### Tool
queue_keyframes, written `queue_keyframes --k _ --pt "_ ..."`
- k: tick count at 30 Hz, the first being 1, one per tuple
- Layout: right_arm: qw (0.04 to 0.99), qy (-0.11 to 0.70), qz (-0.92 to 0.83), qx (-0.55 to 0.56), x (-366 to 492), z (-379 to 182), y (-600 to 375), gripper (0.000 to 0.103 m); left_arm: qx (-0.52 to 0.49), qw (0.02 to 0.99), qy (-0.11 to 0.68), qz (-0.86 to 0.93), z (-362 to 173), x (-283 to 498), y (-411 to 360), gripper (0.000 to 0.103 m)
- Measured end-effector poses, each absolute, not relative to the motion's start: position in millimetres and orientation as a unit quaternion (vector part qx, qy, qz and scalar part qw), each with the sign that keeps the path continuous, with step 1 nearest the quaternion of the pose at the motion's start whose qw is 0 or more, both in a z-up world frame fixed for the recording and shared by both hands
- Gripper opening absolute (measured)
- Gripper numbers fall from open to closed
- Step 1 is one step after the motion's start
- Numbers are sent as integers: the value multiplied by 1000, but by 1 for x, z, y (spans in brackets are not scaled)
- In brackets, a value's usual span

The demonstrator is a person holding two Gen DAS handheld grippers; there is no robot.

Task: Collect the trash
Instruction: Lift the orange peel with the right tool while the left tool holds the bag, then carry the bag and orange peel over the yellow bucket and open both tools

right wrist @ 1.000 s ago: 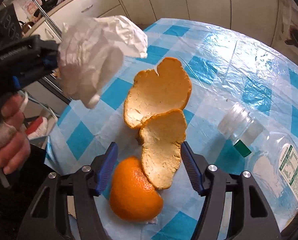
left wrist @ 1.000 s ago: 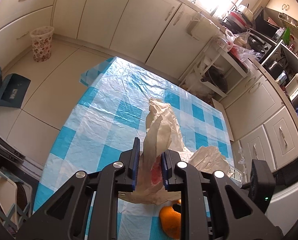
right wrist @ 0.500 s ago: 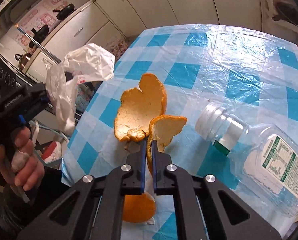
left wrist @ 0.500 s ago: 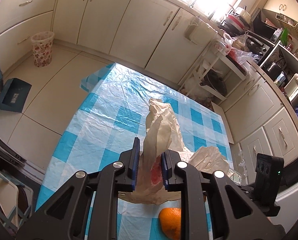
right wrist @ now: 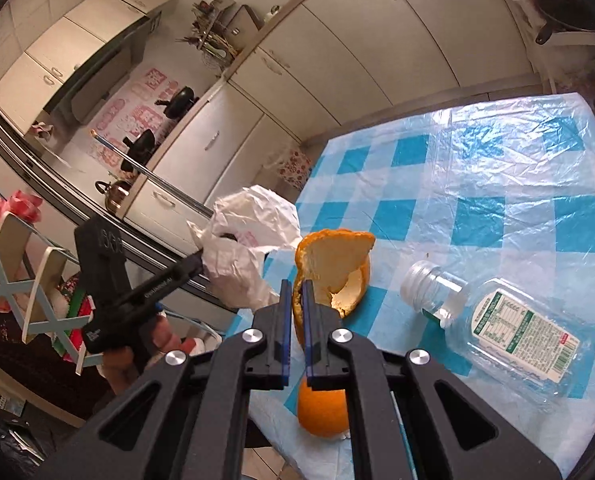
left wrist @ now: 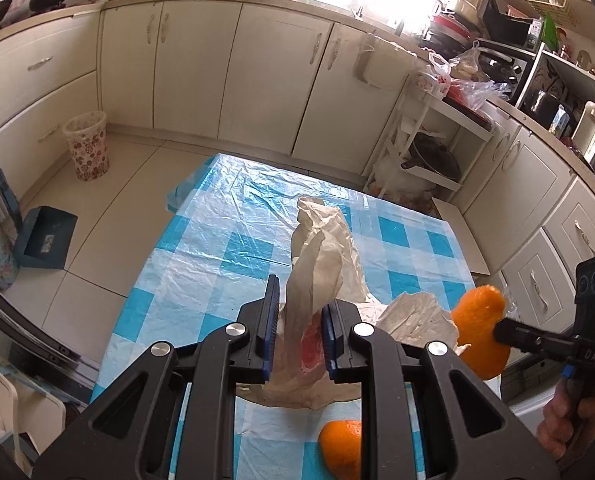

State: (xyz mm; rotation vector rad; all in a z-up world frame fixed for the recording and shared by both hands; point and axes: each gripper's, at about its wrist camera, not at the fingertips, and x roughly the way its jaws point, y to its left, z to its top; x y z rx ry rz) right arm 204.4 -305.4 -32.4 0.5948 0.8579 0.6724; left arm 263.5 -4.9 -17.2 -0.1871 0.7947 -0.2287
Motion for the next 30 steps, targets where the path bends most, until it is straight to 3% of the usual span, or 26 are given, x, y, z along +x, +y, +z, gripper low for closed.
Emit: queue_keyframes --k 20,30 --pt "851 330 212 349 161 -24 -432 6 -40 917 362 -161 -8 245 -93 18" --pt "840 324 112 421 144 -60 -516 6 -25 905 371 -205 -7 231 -171 18"
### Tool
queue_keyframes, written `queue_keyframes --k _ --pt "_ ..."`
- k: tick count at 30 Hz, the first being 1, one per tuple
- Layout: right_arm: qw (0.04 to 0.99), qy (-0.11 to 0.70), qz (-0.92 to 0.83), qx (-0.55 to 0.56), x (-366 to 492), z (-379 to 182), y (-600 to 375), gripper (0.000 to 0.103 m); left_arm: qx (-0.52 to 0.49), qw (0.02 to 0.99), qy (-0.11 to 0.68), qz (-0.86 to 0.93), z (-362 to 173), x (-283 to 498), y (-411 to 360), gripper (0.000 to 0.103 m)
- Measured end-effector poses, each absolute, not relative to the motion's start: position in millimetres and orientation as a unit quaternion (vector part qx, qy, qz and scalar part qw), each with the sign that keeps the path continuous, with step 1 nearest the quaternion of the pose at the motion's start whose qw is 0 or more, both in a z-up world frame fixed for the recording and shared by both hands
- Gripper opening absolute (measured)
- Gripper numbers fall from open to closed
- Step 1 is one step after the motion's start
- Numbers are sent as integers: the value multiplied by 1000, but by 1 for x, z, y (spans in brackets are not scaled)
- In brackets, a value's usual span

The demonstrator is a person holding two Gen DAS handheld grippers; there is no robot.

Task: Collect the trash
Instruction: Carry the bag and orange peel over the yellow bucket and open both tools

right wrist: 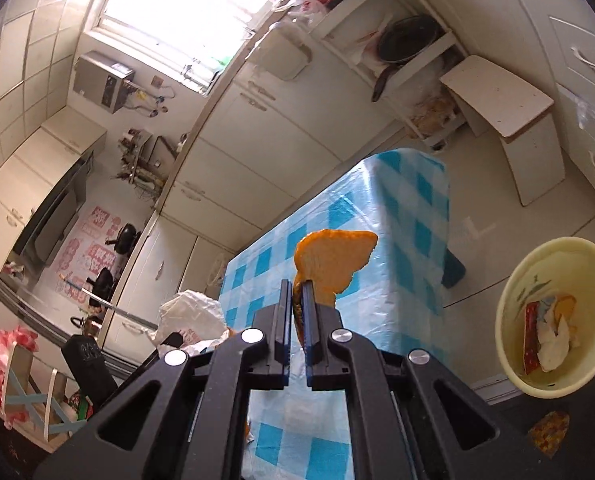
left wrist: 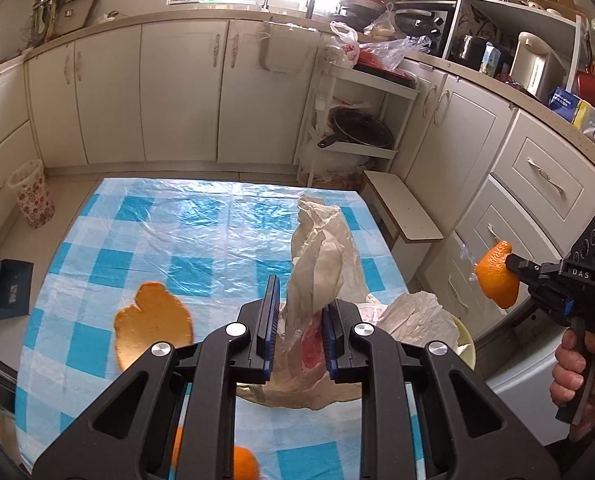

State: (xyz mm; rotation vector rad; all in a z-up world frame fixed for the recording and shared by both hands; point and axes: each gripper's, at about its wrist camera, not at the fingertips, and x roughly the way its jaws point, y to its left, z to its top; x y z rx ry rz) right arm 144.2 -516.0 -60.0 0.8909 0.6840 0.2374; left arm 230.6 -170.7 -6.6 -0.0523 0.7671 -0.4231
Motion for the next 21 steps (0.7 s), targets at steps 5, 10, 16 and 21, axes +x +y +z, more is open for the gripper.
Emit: queue_keyframes --k 5,10,16,21 --pt "833 332 70 437 134 -69 -538 6 -21 894 383 -232 -15 222 -228 18" --pt "828 344 38 441 128 -77 -557 6 -8 878 400 -262 -28 215 -289 18" --pt "825 360 12 435 126 -87 -581 6 22 857 429 -284 -53 208 -358 18" --pt "808 392 -25 438 131 -113 -604 6 41 832 468 -297 -85 204 -406 18"
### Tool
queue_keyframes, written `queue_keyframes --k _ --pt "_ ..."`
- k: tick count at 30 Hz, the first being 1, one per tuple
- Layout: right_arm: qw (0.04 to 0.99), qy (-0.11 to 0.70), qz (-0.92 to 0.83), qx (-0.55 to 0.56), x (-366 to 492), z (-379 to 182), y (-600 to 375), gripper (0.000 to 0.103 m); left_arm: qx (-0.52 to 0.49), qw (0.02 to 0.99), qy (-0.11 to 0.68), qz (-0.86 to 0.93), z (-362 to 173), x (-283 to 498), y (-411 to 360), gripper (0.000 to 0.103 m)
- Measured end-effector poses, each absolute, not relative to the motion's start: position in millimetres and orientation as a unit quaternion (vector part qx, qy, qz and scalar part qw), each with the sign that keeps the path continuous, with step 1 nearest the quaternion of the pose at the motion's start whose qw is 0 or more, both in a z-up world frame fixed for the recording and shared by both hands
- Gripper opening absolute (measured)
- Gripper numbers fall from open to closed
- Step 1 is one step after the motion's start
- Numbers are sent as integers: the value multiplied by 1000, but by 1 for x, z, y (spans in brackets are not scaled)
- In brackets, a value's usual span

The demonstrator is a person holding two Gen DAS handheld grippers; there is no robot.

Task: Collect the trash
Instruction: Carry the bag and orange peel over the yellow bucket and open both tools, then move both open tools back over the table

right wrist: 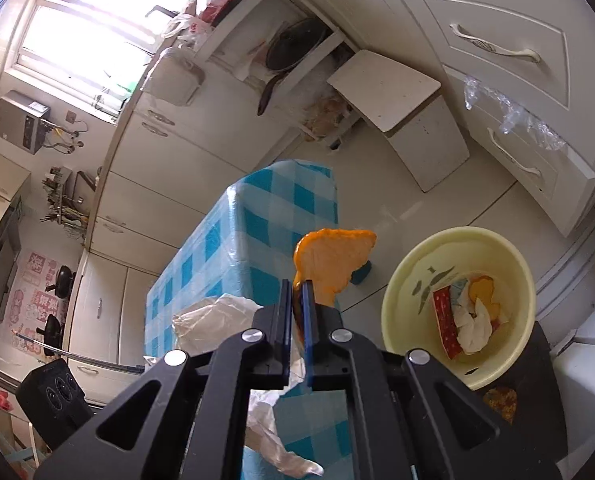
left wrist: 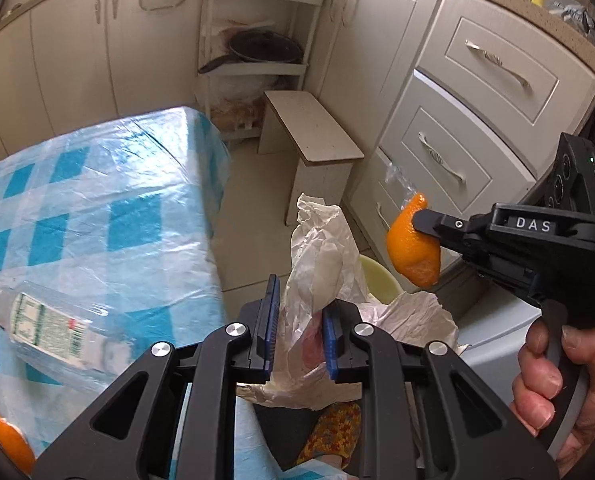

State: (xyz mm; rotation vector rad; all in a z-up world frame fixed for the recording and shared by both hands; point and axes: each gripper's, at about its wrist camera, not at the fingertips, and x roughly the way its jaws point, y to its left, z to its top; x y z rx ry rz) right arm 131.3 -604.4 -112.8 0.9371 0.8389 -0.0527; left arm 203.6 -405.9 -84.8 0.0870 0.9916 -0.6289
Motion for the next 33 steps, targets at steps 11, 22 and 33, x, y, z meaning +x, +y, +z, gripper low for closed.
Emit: queue_keyframes --k 11,22,33 --pt "772 454 -79 437 132 -157 -643 9 73 789 539 -286 -159 206 -479 18" --pt "763 451 -93 454 135 -152 -647 60 105 748 592 -280 -202 216 -509 48" --pt "790 372 -94 478 134 -117 -642 67 110 767 554 -304 -155 200 -482 57"
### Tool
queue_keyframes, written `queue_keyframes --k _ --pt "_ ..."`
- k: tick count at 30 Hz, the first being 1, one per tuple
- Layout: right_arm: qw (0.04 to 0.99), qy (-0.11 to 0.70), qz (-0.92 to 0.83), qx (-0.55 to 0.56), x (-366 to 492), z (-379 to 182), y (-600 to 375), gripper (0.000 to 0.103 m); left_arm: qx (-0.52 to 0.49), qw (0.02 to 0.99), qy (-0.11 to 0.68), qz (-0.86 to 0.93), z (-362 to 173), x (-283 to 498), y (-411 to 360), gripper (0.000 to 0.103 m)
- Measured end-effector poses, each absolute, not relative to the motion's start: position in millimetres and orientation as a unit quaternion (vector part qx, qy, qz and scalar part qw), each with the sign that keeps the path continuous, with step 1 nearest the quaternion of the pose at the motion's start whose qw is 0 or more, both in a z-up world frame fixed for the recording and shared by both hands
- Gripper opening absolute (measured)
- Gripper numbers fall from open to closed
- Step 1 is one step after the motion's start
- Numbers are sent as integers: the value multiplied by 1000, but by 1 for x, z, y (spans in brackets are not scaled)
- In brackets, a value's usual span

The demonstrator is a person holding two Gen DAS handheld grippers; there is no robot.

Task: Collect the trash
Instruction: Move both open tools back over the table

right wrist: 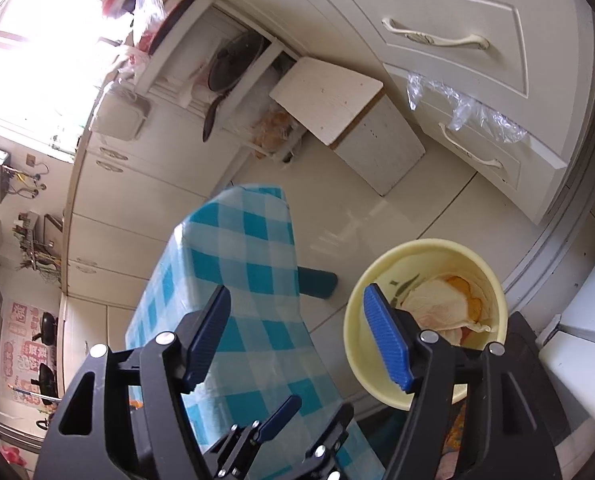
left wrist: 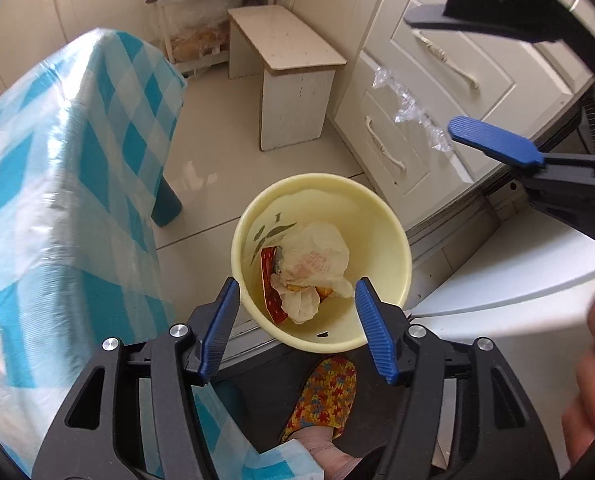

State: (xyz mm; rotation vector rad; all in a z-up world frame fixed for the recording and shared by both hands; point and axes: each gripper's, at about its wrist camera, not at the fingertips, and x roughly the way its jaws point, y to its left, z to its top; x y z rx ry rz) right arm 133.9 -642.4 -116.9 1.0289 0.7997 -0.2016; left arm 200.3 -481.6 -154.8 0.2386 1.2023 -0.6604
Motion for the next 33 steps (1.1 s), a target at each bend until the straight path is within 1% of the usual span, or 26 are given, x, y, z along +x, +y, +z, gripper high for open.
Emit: queue_keyframes --k 5,8,13,18,21,24,28,30,32,33 --pt "795 336 -107 494 128 -104 -646 71 95 785 520 -324 -106 176 -429 59" --pt "792 332 -103 502 130 -103 -643 71 92 814 486 -305 -74 156 -366 63" --pt "800 334 -85 491 135 -93 -625 71 86 862 451 -214 -43 140 -250 69" --pt "822 333 -36 461 138 -69 -581 71 80 876 460 -119 -46 142 -161 74" --pt "836 337 8 434 140 -55 -543 72 70 869 478 -108 -59 144 -132 76" --pt "846 358 50 392 140 -50 -496 73 81 861 492 -104 -77 147 -123 78" --pt "843 401 124 337 140 -53 -429 73 98 858 494 -98 -96 148 -121 78" --pt "839 424 155 302 141 -59 -398 73 79 856 500 -104 -99 151 -116 77" --pt "832 452 183 266 144 -68 -370 73 29 847 518 -119 -103 156 -106 62" --pt "827 467 194 245 145 -73 -357 73 -2 839 529 -125 -105 160 -98 59"
